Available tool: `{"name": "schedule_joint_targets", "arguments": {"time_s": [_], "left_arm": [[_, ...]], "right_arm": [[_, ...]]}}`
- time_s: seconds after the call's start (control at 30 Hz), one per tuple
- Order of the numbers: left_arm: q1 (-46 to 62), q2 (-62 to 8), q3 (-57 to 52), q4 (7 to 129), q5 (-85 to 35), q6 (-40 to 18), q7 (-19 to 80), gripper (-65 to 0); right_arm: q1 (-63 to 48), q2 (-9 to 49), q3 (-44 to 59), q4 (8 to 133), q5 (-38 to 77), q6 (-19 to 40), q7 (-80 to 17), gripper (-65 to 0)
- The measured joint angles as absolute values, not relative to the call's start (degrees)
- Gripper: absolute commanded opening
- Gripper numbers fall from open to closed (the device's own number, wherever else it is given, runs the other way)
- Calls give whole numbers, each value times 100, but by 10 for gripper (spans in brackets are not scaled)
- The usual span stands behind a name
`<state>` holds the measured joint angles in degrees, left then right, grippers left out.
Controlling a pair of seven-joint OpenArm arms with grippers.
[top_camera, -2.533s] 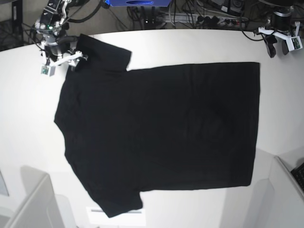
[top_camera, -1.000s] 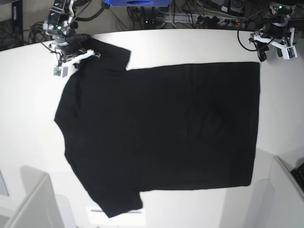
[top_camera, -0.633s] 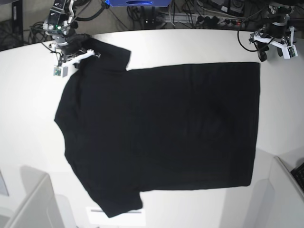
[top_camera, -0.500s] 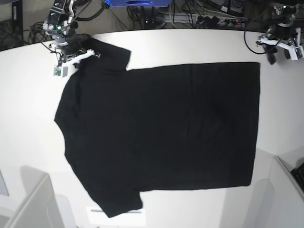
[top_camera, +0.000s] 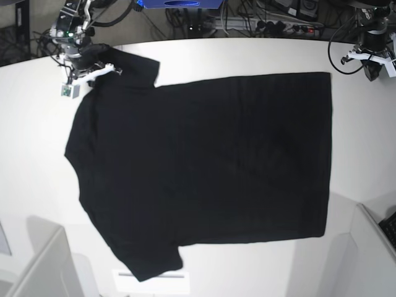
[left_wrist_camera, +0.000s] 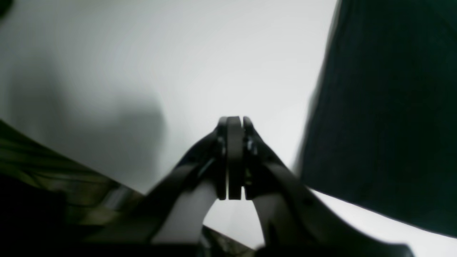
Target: Fold the T-shirt properly
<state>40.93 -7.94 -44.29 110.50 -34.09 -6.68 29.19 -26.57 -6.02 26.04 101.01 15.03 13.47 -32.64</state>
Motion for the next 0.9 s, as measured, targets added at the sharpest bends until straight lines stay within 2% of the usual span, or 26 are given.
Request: {"name": "schedule_joint_targets", "arguments": {"time_s": [0.2, 0.23, 0.47, 0.53, 0.9], "left_arm": [[4097, -840, -4449, 11052, -3649, -646, 2899, -650], [4097, -838, -4449, 11050, -3651, -648, 2899, -629], [4097, -823, -4438, 11050, -3660, -646, 2897, -105], [4097, -808, -4434, 11050, -3656, -646, 2902, -3], [3863, -827, -3697, 10388, -3656, -648, 2895, 0]], "right_arm": [[-2659, -602, 2604, 10101, 1503, 1345, -3264, -650], [-2659, -602, 2604, 10101, 1503, 1347, -3262, -650], [-2659, -602, 2598, 10101, 1503, 1345, -3262, -650], [-2659, -602, 2598, 10101, 1503, 1345, -3288, -650], [-2624, -600, 2600, 10130, 1511, 1339, -3555, -650]]}}
